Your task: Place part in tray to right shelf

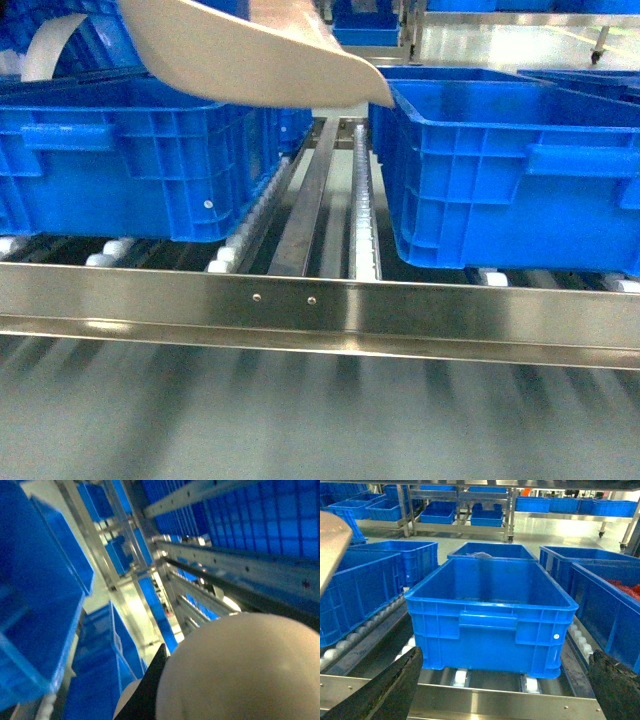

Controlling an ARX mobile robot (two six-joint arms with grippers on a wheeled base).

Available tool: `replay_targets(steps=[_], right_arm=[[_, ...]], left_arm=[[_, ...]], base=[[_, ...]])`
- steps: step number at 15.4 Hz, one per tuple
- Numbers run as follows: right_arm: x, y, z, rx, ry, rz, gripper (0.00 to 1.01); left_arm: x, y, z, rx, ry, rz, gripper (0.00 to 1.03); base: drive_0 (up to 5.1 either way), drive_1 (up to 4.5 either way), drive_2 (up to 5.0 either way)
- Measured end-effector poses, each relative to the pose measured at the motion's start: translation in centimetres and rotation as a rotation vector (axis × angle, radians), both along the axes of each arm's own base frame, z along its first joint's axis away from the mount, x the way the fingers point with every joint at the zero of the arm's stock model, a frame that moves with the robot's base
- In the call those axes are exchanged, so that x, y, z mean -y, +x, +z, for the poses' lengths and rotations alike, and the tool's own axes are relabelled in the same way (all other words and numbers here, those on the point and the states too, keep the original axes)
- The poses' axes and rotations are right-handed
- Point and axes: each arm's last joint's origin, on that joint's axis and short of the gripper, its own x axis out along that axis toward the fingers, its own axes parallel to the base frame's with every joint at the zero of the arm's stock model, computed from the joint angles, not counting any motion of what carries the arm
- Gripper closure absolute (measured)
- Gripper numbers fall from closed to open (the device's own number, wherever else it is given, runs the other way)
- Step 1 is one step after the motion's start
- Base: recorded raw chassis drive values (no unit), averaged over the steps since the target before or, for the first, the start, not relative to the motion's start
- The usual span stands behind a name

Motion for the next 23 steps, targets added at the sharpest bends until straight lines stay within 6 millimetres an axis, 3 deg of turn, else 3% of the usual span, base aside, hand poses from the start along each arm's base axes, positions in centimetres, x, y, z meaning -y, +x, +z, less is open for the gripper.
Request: replay_targets(steps=[3,5,7,10,17,18,20,21,23], right_arm=[[0.0,0.0,0.0,0.0,0.0,0.0,0.03],[0.0,0.0,0.0,0.0,0.0,0.0,0.03],[0.0,0.0,0.0,0.0,0.0,0.0,0.03],[0.0,0.0,0.0,0.0,0.0,0.0,0.03],[0.0,0.0,0.0,0.0,0.0,0.0,0.03],[0.0,0.0,0.0,0.0,0.0,0.0,0.03],[0.0,0.0,0.0,0.0,0.0,0.0,0.03],[0.0,0.0,0.0,0.0,0.0,0.0,0.03],[0.0,0.0,0.0,0.0,0.0,0.0,0.03]], left_arm=[[-5.2,3.2,3.0,-0.143,-0.035,0.408,0.89],[-7.0,6.3,4.6,-0.19,0.078,0.677,0.89],[-6.0,7.7,6.5,-0.162,0.209,0.732,0.89],[-5.6,7.9,7.4,-0.166,0.274,0.74,0.89],[-5.7,7.9,7.5,-0.187,0.341,0.758,0.89],[-5.9,7.4,7.0,-0.186,0.343,0.754,0.89],[-5.0,4.0,6.3,-0.172,0.364,0.684,0.89],[-4.1,1.0,6.7,-0.112,0.381,0.64,0.89],[-2.5,-7.5,7.5,0.019,0.486,0.541,0.89]], base=[[0.0,0.0,0.0],[0.0,0.0,0.0],[0.0,0.0,0.0],[0.0,0.0,0.0],[0.0,0.0,0.0],[0.0,0.0,0.0],[0.0,0.0,0.0],[0.0,0.0,0.0],[0.0,0.0,0.0]])
